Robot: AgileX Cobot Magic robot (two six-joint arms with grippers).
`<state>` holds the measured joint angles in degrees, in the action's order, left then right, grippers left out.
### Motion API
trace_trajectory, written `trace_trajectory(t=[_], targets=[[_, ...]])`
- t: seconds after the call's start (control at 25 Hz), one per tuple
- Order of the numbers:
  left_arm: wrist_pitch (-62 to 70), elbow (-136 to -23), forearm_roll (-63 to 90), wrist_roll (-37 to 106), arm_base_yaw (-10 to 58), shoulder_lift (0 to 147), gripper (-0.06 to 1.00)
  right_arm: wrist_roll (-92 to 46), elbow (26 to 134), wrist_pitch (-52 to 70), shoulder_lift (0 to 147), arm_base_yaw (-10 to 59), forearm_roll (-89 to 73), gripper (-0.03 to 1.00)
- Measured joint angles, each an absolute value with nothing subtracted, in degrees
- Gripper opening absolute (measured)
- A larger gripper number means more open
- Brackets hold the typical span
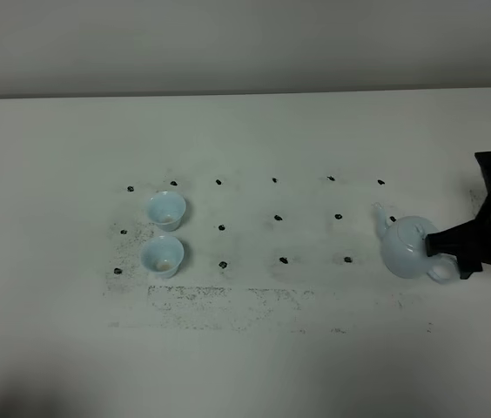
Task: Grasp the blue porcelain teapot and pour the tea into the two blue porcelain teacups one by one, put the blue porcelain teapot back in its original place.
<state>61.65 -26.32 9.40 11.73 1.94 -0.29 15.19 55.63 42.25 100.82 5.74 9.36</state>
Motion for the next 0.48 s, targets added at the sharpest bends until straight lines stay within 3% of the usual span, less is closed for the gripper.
trace_trajectory(t=[0.48], targets=[[61.7, -26.3, 9.4, 11.8, 1.9, -0.3, 0.68, 8.5, 55.6, 45.7, 98.6, 6.2, 3.7, 0.43]])
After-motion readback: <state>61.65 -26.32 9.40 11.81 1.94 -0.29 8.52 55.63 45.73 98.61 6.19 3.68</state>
